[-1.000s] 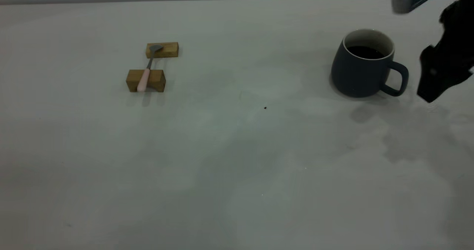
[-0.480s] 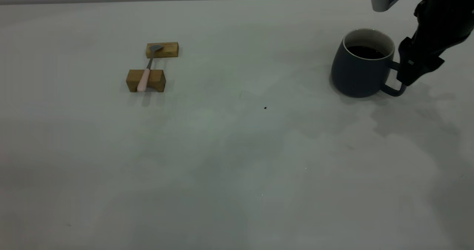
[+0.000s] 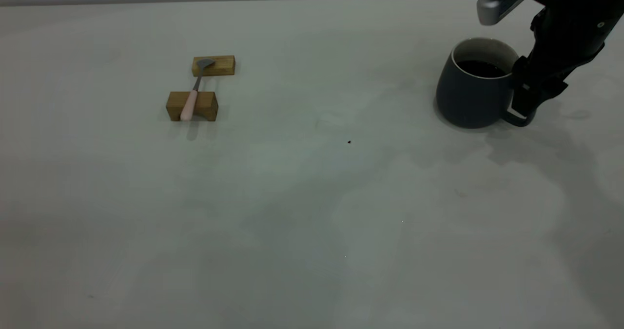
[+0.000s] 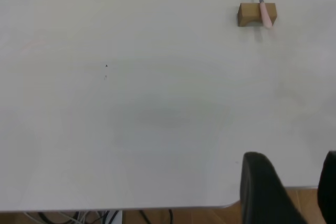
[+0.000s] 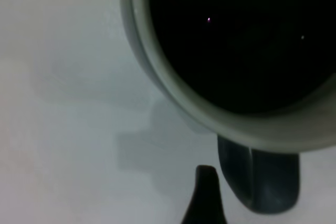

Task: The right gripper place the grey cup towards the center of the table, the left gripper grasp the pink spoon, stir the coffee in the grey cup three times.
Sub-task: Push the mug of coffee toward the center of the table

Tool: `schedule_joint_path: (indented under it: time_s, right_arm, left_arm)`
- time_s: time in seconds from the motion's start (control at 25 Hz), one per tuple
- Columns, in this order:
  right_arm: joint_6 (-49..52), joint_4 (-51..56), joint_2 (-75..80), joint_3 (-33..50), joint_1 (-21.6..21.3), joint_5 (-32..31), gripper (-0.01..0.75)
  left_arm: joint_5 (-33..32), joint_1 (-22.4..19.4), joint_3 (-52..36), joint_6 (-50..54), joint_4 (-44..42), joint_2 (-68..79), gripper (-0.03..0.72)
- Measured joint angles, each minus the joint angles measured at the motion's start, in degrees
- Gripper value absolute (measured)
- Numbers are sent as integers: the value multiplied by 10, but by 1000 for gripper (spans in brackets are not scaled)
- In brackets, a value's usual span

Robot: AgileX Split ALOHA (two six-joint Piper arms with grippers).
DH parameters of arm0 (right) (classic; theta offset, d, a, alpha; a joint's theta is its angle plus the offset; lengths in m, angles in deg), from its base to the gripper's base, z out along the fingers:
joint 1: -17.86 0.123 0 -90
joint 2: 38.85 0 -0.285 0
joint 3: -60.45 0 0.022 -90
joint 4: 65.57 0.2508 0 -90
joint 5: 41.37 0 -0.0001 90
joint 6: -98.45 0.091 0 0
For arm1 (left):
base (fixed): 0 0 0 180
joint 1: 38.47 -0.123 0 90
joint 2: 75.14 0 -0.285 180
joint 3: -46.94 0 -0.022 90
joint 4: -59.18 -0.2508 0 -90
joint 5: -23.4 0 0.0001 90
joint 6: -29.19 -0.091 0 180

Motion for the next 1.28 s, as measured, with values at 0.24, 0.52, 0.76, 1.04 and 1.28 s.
schedule_joint_path:
  time_s: [0.24,0.52,0.76,1.04,1.28]
  right_arm:
    - [-1,20,11,0,0,13,540]
    - [-5,31,11,0,10,15,249]
    - [-7,32,11,0,29,16,175]
    - [-6,32,11,0,65,16,175]
    - [-3,42,12,0,121,17,175]
  left_arm:
    - [0,0,0,0,0,0,339]
    - [0,0,0,0,0,0,339]
    - [0,0,0,0,0,0,339]
    - [0,0,0,0,0,0,339]
    - [0,0,0,0,0,0,339]
